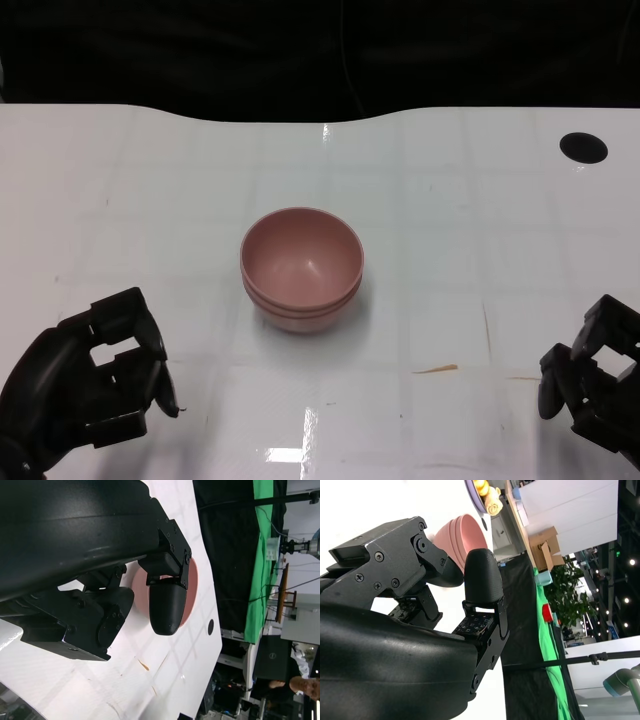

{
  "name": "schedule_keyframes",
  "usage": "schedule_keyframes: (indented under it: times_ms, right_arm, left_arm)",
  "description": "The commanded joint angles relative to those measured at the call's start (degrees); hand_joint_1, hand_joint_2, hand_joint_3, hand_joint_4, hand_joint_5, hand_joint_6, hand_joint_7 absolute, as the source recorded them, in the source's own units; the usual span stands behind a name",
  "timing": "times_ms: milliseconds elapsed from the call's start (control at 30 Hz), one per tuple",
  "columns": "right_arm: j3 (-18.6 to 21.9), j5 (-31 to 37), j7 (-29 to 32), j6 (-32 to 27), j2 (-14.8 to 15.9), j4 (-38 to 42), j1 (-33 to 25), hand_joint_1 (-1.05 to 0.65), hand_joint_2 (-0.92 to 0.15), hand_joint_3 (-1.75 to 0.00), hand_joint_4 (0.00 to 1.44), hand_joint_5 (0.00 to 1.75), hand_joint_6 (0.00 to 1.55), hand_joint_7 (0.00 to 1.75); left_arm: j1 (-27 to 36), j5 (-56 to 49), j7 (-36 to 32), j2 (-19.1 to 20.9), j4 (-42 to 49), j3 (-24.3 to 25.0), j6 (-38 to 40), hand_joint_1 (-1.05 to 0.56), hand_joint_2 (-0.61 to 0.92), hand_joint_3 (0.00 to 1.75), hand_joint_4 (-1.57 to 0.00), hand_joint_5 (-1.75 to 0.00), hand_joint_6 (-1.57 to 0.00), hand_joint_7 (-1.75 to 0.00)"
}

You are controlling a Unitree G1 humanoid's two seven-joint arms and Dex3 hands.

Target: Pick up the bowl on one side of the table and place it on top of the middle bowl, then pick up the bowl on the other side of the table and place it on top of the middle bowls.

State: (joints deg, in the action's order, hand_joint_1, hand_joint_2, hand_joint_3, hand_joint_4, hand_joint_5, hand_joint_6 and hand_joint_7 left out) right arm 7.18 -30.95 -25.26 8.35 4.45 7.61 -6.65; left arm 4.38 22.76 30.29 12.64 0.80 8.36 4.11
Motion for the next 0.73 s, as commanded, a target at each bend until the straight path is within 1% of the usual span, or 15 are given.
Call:
schedule_keyframes:
  times_ms: [33,67,133,167,233,267,333,367,400,567,733]
  right_arm:
    - [1.6,0.8,-0.5,0.6,0.1,1.1,1.2,-0.04,-0.53,-1.13,0.87,1.75,0.76,1.51]
    - [1.8,1.1,-0.7,1.1,0.0,1.6,1.5,-0.03,-0.52,-1.13,0.89,1.70,0.80,1.45]
    - [2.0,2.1,-0.7,2.0,-0.1,2.4,2.0,-0.04,-0.52,-1.13,0.92,1.65,0.83,1.39]
    - [2.1,2.6,-0.7,2.4,-0.2,2.5,2.0,-0.05,-0.51,-1.13,0.95,1.57,0.86,1.35]
    - [2.1,3.3,-0.1,2.3,-0.5,2.0,1.9,-0.07,-0.51,-1.13,0.98,1.52,0.88,1.31]
    - [2.1,3.5,0.2,1.9,-0.8,1.5,1.7,-0.07,-0.51,-1.13,0.98,1.53,0.88,1.30]
    - [2.1,3.4,0.1,1.5,-1.2,1.0,1.5,-0.06,-0.51,-1.15,0.95,1.63,0.87,1.33]
    - [2.1,3.4,-0.3,1.5,-1.1,1.1,1.5,-0.06,-0.50,-1.17,0.92,1.70,0.84,1.38]
    - [2.1,3.5,-0.6,1.6,-1.1,1.3,1.6,-0.06,-0.50,-1.19,0.91,1.72,0.82,1.42]
    - [2.0,3.4,-1.2,1.5,-1.2,0.6,1.2,-0.07,-0.48,-1.23,0.89,1.75,0.76,1.53]
    - [2.1,3.4,-1.3,1.1,-1.2,0.5,1.1,-0.08,-0.47,-1.23,0.90,1.75,0.74,1.57]
  left_arm:
    - [-0.6,0.1,0.7,1.1,0.6,0.8,-0.2,0.16,0.67,1.33,-0.81,-1.75,-0.66,-1.75]
    - [-0.7,0.0,0.8,1.2,0.7,0.8,-0.3,0.15,0.67,1.33,-0.81,-1.75,-0.66,-1.75]
    - [-1.0,-0.1,0.9,1.3,0.9,0.8,-0.3,0.14,0.67,1.33,-0.80,-1.75,-0.65,-1.75]
    - [-1.1,-0.2,0.9,1.4,0.9,0.9,-0.3,0.13,0.66,1.32,-0.80,-1.75,-0.65,-1.75]
    - [-1.2,-0.5,0.7,1.4,1.0,0.9,-0.5,0.13,0.65,1.32,-0.80,-1.75,-0.65,-1.75]
    - [-1.2,-0.6,0.6,1.3,1.0,0.9,-0.5,0.13,0.65,1.32,-0.81,-1.75,-0.65,-1.75]
    - [-1.2,-0.6,0.6,1.3,1.0,1.0,-0.5,0.14,0.65,1.34,-0.81,-1.75,-0.65,-1.75]
    - [-1.2,-0.7,0.5,1.3,0.9,0.9,-0.6,0.15,0.64,1.34,-0.82,-1.75,-0.65,-1.75]
    - [-1.2,-0.8,0.4,1.3,0.9,0.9,-0.6,0.15,0.64,1.35,-0.82,-1.75,-0.65,-1.75]
    - [-0.6,-1.0,0.0,1.3,-0.5,0.8,-0.1,0.14,0.62,1.38,-0.83,-1.75,-0.66,-1.75]
    - [-0.5,-1.0,0.4,1.3,-0.5,0.9,-0.4,0.13,0.63,1.35,-0.81,-1.75,-0.65,-1.75]
